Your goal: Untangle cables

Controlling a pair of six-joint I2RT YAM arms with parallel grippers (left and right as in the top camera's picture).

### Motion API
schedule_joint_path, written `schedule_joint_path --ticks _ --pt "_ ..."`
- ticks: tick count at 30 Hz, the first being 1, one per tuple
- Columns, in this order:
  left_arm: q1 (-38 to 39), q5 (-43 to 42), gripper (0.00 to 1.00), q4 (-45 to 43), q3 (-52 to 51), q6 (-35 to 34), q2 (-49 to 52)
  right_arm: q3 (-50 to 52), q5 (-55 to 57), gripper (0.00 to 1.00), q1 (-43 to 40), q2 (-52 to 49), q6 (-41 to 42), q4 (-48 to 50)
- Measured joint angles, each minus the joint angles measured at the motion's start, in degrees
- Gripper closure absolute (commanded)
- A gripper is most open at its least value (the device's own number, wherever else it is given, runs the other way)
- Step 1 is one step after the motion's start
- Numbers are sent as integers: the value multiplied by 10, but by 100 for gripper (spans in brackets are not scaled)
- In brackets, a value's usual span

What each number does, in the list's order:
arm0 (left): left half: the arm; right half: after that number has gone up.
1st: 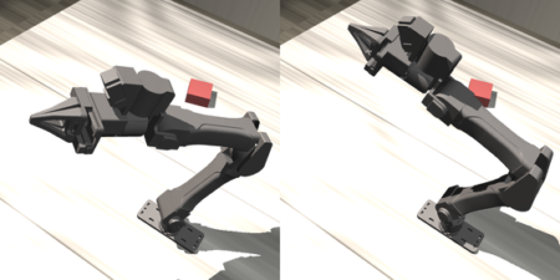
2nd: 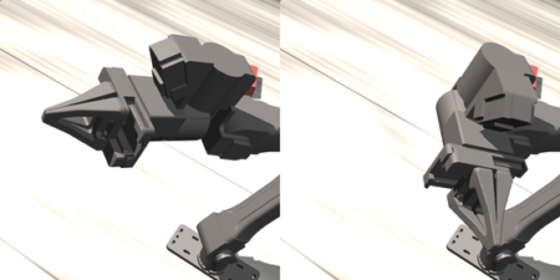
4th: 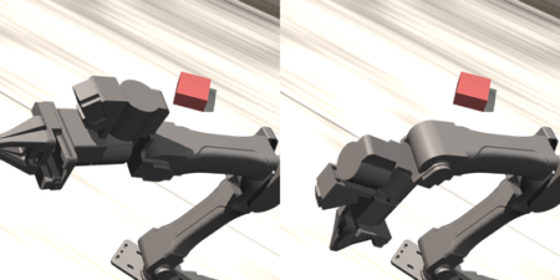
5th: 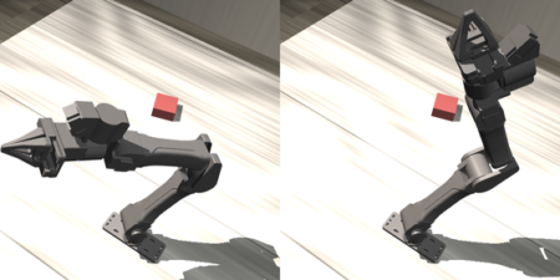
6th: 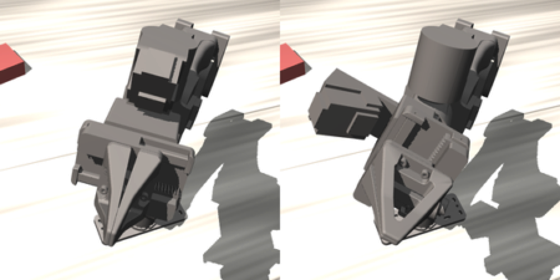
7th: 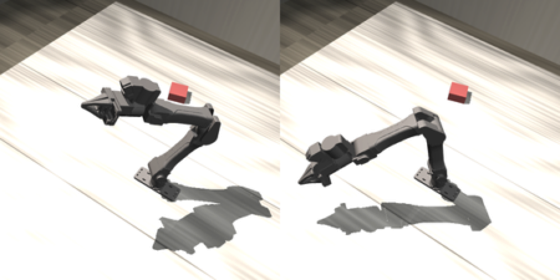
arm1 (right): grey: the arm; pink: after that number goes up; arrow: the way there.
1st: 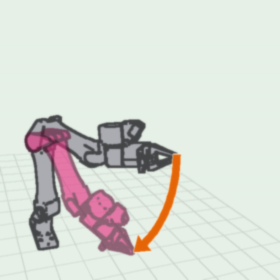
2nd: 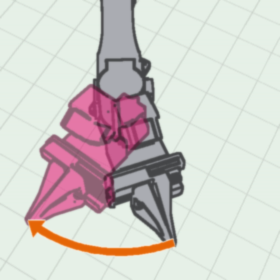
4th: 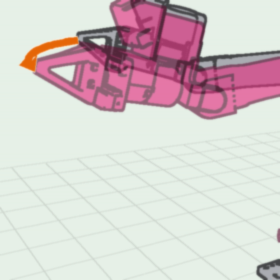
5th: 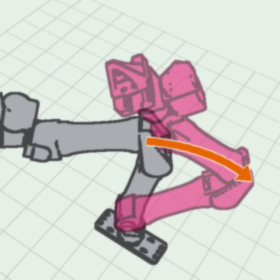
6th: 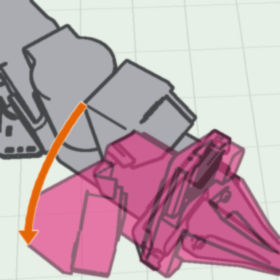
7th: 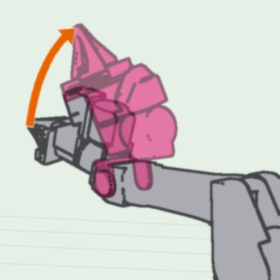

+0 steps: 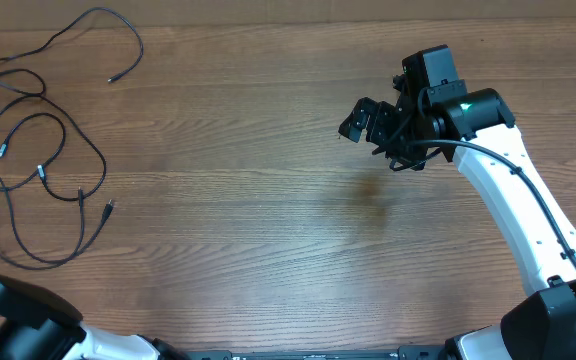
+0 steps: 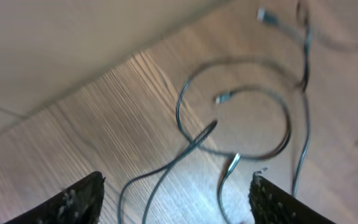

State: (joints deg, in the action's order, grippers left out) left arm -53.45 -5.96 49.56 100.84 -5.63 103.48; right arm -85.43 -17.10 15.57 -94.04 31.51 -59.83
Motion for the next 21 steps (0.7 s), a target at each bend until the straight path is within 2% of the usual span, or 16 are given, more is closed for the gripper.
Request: schedule_joint_path --ticks 4,8,10,11,12,13,15,21 --pt "1 -21 20 -42 -50 31 63 0 0 0 0 0 0 0" --pt "1 -52 23 -71 -87 58 129 0 0 0 0 0 0 1" --pt "2 -59 34 -75 -94 73 155 0 0 0 0 0 0 3" --pt "2 -59 68 -75 -96 83 164 0 0 0 0 0 0 4" --pt "2 -57 89 -75 -98 90 171 0 0 0 0 0 0 6" --pt "2 -52 96 -75 -98 92 175 0 0 0 0 0 0 8" --pt "2 -32 92 -78 -98 93 176 0 0 0 0 0 0 12" --pt "2 22 96 -66 -98 71 176 0 0 0 0 0 0 17"
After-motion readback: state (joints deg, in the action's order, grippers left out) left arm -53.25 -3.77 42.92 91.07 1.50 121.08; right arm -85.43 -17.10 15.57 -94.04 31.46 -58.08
